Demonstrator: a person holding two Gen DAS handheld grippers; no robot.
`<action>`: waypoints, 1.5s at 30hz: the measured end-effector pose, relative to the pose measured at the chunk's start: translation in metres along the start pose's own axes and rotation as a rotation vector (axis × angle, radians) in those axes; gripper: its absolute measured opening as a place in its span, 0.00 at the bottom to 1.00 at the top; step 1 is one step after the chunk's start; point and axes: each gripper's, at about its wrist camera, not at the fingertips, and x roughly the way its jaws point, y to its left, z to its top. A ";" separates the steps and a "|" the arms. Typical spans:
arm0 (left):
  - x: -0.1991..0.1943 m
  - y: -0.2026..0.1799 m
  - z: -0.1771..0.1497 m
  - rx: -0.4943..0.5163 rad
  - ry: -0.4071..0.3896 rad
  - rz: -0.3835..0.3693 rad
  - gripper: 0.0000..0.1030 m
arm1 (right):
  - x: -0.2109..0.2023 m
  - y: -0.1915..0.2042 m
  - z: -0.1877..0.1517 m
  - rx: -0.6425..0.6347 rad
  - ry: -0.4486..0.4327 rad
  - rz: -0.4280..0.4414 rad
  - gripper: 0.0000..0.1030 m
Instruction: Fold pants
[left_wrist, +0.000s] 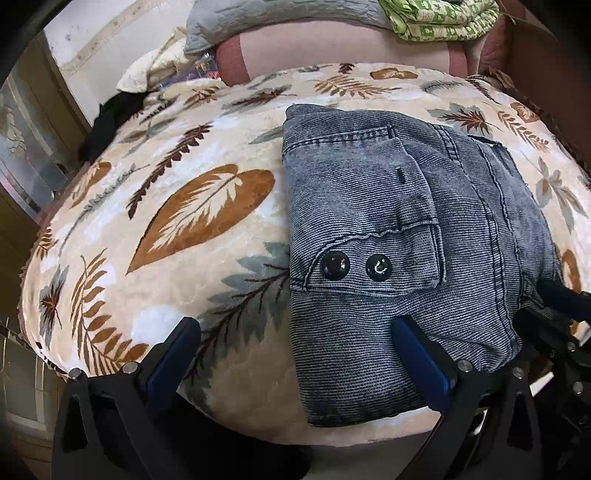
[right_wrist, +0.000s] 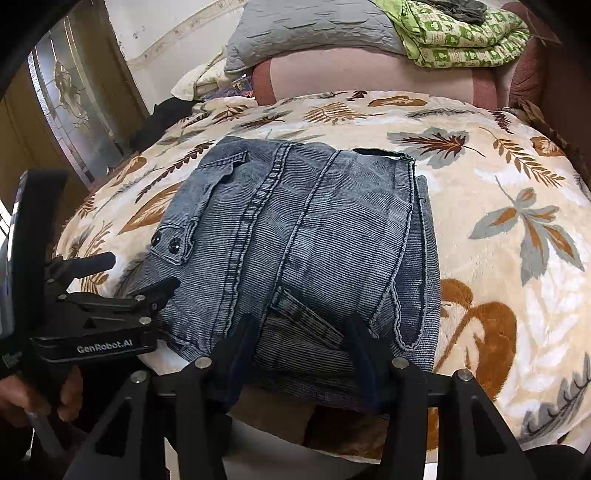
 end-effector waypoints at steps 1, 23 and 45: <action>-0.002 0.003 0.003 0.000 0.011 -0.013 1.00 | -0.002 0.000 0.000 0.000 -0.011 -0.002 0.53; -0.018 0.031 0.041 0.074 -0.037 0.104 1.00 | -0.014 -0.019 0.019 0.067 -0.056 -0.057 0.60; 0.081 0.002 0.133 0.096 0.046 0.094 1.00 | 0.031 -0.018 0.043 0.067 -0.041 0.037 0.60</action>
